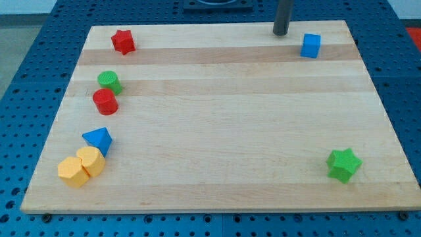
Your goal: Push the blue cube to the right of yellow heart
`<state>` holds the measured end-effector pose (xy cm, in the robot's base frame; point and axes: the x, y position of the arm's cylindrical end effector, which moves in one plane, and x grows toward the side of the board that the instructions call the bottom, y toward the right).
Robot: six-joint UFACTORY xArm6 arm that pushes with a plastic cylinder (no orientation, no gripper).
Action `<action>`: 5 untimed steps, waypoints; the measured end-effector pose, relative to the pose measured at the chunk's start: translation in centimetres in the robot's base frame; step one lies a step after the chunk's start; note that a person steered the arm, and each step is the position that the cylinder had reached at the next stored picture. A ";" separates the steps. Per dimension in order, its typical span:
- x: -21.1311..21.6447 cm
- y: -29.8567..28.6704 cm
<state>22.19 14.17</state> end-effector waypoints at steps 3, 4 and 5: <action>-0.3 8.6; 8.1 6.6; 9.2 6.1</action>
<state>31.35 20.26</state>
